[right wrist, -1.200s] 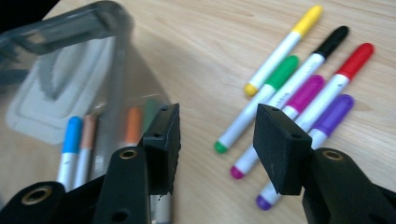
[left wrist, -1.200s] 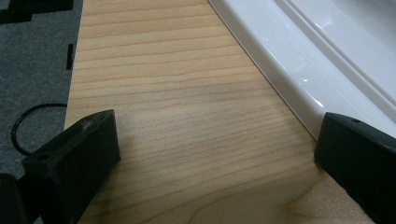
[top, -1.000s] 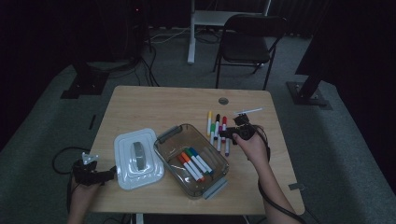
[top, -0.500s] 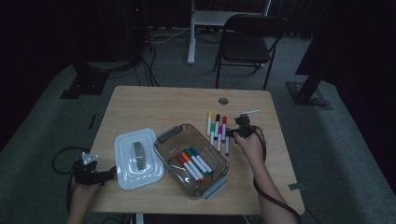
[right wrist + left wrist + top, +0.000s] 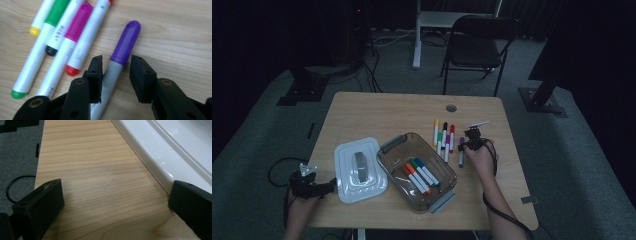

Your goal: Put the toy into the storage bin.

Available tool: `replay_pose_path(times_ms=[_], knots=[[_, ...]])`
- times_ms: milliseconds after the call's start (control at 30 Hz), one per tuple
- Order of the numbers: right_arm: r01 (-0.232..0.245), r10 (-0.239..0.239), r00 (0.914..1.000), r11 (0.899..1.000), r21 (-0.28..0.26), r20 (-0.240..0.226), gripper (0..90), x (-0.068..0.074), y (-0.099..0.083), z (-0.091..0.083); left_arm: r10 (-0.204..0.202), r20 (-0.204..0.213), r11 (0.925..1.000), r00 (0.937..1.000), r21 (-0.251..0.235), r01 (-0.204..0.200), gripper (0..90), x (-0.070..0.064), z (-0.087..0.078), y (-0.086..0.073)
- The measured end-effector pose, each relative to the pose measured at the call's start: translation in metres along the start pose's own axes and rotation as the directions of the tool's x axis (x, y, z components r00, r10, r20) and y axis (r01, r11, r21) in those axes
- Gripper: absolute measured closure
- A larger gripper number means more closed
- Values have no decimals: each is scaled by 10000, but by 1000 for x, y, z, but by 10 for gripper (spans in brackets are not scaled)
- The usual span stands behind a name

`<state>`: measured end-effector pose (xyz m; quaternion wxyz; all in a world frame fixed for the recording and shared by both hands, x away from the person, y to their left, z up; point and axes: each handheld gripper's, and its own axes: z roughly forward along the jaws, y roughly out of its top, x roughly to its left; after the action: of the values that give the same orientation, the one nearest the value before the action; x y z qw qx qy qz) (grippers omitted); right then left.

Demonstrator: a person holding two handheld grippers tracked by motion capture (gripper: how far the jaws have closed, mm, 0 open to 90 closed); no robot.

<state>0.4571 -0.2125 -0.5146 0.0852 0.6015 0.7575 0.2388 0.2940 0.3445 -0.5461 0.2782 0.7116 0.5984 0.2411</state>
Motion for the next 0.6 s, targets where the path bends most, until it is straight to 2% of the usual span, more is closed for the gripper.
replay_pose_path(times_ms=[233,300,367,600], knots=[[-331,324,9989,9993,182,337,765,-14,-5,-5,6,0,10000,10000,4,-6,5,0,0,0],[-627,622,9979,9975,324,168,769,-17,-5,-8,4,0,10000,10000,3,-4,6,0,0,0],[-703,701,9975,9970,326,91,769,-19,-5,-12,-1,0,10000,10000,-1,1,6,0,0,0],[-784,767,9962,9962,-393,-424,770,-18,1,-47,8,0,10000,10000,6,-8,5,0,0,0]])
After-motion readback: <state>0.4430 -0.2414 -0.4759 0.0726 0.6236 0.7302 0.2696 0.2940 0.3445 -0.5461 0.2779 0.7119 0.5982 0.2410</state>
